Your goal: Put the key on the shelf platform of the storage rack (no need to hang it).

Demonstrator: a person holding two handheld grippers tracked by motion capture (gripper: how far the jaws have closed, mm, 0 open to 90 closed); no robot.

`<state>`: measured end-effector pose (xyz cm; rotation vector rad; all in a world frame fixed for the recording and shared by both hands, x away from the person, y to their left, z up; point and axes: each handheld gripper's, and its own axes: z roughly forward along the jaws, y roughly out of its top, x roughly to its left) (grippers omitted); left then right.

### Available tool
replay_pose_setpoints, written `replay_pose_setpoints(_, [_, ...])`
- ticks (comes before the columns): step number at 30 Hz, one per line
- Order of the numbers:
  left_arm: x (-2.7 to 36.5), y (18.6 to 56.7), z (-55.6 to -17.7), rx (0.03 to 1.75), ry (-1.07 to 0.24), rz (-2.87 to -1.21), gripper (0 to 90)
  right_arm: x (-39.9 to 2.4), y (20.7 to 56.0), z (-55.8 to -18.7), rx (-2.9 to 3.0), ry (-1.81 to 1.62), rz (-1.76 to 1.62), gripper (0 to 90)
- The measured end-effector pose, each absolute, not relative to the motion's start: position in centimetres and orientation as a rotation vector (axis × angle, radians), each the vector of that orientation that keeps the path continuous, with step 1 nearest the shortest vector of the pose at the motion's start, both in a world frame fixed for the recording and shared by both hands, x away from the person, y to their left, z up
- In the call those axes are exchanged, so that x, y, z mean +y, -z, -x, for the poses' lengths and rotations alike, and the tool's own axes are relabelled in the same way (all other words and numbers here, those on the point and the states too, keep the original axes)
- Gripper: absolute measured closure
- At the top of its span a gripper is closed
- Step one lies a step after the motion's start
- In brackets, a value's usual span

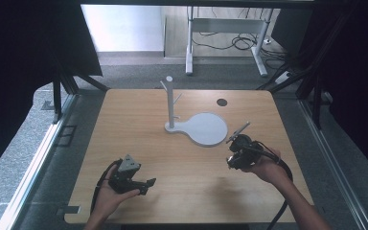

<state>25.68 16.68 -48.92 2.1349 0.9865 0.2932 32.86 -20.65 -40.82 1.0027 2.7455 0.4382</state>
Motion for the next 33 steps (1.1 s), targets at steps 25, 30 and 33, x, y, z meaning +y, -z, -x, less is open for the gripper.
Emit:
replay_pose_setpoints(25, [16.4,49.2,-25.7,0.985,-0.293,-2.146,20.7,-18.8,40.2,-36.1,2.782,-0.386,-0.976,62.6])
replay_pose_setpoints(30, [16.4,49.1,-25.7,0.983,-0.293,-2.146,20.7,-18.2,40.4,-37.1,2.79,-0.363,-0.987,62.6])
replay_pose_setpoints(33, [16.5,49.1,-25.7,0.984,-0.293,-2.146,20.7,-18.1,40.4,-37.4,2.79,-0.357,-0.99,62.7])
